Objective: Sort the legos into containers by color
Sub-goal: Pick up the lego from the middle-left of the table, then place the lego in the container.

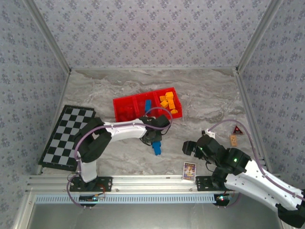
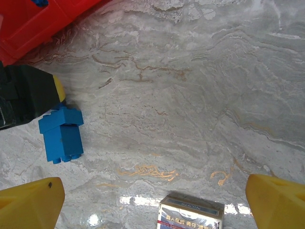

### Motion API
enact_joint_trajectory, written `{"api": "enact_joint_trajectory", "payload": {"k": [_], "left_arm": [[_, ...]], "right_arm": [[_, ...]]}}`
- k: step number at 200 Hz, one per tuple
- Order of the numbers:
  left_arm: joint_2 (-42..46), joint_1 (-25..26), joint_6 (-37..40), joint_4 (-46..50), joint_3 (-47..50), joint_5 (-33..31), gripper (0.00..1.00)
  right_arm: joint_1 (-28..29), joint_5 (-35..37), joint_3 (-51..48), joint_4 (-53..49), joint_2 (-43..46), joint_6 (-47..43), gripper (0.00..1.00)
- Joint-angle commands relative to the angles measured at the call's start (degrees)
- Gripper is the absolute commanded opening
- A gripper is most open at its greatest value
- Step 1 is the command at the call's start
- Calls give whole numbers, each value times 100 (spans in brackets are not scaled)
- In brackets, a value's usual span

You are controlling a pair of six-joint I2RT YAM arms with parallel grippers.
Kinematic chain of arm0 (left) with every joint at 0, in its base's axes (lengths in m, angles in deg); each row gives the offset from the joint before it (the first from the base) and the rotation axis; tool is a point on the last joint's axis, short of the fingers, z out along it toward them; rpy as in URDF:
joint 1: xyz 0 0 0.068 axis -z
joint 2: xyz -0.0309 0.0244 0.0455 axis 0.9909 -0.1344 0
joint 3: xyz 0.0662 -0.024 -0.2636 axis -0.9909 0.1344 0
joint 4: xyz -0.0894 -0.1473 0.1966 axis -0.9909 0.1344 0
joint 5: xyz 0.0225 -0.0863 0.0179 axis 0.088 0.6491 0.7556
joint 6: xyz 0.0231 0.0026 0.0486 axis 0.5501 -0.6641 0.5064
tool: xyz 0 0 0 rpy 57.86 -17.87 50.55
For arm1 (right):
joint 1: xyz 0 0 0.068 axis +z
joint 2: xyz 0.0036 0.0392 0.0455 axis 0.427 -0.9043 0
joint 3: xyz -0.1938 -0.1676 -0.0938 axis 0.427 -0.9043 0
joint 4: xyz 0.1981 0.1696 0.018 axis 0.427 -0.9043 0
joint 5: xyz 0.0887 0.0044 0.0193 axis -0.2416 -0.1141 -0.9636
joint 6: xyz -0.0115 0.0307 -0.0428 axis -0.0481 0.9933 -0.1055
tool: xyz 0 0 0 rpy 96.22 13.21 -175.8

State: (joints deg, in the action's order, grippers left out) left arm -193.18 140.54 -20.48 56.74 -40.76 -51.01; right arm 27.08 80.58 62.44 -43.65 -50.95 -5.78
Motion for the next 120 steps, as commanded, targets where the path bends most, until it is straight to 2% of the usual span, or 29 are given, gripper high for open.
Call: {"api": "enact_joint_trajectory", "payload": {"k": [1, 48, 80, 120], "left_arm": [[220, 19, 307, 12, -265, -250, 29], [569, -153, 1099, 572, -956, -990, 29], [380, -565, 1760, 847, -1479, -1057, 28], [-121, -1227, 2372, 1077, -2177, -1070, 28]], "right_arm": [[-32, 30, -39, -116, 51, 110, 100], [-42, 37, 120, -33, -174, 25, 100], [-33, 110, 222, 87, -397, -145, 100], [-41, 204, 285, -153, -195, -111, 100]]}}
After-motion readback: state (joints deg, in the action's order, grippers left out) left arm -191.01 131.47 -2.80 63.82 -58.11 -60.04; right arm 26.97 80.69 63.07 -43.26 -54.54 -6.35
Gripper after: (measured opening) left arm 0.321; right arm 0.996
